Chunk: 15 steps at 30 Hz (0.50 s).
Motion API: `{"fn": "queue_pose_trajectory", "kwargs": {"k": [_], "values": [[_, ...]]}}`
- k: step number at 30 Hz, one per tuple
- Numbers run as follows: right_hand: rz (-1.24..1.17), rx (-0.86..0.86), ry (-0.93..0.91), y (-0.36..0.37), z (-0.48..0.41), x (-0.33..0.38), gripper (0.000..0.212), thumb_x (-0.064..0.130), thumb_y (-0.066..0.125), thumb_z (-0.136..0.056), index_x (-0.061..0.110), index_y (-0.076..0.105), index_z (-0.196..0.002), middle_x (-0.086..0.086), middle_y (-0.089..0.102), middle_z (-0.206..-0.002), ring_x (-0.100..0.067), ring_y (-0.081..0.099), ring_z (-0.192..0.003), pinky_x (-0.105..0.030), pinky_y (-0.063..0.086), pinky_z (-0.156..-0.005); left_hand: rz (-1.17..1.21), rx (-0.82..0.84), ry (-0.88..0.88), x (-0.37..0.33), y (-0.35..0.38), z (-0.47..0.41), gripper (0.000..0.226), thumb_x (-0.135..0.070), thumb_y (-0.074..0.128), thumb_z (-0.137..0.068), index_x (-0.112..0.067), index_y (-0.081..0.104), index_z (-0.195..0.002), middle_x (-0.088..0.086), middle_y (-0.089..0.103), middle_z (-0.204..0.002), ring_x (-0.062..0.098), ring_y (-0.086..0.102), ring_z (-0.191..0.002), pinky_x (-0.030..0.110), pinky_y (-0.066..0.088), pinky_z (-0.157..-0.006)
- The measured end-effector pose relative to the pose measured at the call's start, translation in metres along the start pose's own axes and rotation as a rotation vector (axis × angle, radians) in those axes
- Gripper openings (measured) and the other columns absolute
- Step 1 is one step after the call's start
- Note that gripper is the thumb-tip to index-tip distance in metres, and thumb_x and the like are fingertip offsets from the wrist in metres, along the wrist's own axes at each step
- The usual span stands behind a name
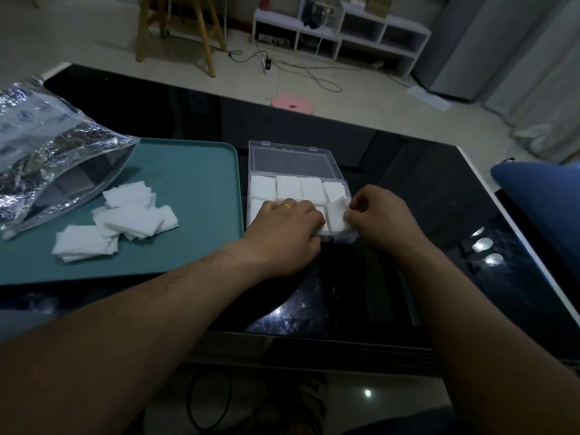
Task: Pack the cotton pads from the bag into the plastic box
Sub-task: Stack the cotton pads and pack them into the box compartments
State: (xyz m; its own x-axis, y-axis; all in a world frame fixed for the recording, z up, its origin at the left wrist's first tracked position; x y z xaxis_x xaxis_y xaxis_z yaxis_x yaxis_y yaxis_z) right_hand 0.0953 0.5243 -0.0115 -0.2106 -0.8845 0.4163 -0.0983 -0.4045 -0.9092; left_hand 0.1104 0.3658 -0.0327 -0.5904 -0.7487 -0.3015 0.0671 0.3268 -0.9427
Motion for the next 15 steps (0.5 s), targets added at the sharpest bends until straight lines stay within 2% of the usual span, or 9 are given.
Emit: {"fn": "queue_pose_trajectory", "kwargs": {"k": [4,6,8,11,15], "values": [[0.144,-0.022,-0.013,0.006,0.0,0.007,0.01,0.025,0.068,-0.09,0.024,0.062,-0.098,0.001,0.067,-0.099,-0.022,0.064,-0.088,-0.042,0.057,-0.079,0.003,0.0,-0.007,0.001,0.001,-0.001,0.027,-0.039,0.045,-0.096,-0.027,0.058,-0.117,-0.002,0.056,-0.124,0.023,0.05,-0.119,0.044,0.034,-0.101],[0.171,-0.068,-0.032,0.006,0.001,0.007,0.021,0.023,0.068,-0.089,0.021,0.058,-0.107,-0.003,0.062,-0.106,-0.025,0.062,-0.093,-0.046,0.056,-0.08,0.014,0.01,-0.006,0.002,0.003,-0.001,0.026,-0.039,0.045,-0.096,-0.027,0.057,-0.117,-0.003,0.056,-0.124,0.023,0.05,-0.119,0.044,0.032,-0.102],[0.191,-0.112,-0.099,0.005,0.003,0.011,0.023,0.025,0.067,-0.091,0.023,0.06,-0.113,-0.004,0.058,-0.11,-0.027,0.059,-0.097,-0.048,0.056,-0.081,0.03,0.013,-0.002,0.003,0.003,0.0,0.027,-0.038,0.045,-0.097,-0.027,0.057,-0.118,-0.003,0.057,-0.125,0.022,0.05,-0.119,0.044,0.033,-0.102],[0.282,-0.121,-0.161,0.008,0.003,0.016,0.018,0.03,0.061,-0.096,0.022,0.073,-0.106,-0.007,0.06,-0.105,-0.03,0.059,-0.096,-0.048,0.056,-0.081,0.094,-0.046,0.015,0.005,-0.006,0.005,0.029,-0.035,0.046,-0.099,-0.027,0.06,-0.123,-0.003,0.06,-0.126,0.021,0.052,-0.12,0.044,0.036,-0.103],[0.283,-0.171,-0.165,0.002,0.002,0.031,0.017,0.032,0.062,-0.096,0.024,0.074,-0.104,-0.005,0.064,-0.105,-0.028,0.061,-0.094,-0.05,0.057,-0.081,0.121,-0.16,-0.002,0.021,-0.041,0.024,0.035,-0.031,0.049,-0.094,-0.026,0.062,-0.125,-0.004,0.062,-0.128,0.021,0.053,-0.124,0.044,0.037,-0.105]]}}
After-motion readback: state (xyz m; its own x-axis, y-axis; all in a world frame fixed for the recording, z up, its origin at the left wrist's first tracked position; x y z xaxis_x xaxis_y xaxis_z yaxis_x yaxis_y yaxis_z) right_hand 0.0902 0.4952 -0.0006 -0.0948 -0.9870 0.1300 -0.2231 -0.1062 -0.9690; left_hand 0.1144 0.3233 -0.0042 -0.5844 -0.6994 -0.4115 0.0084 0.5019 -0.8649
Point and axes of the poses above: each hand's wrist, its own z-axis away from the middle knuckle, its own y-axis out of the palm, x = y × z, the point moved 10 cm from there along -z, towards the middle knuckle
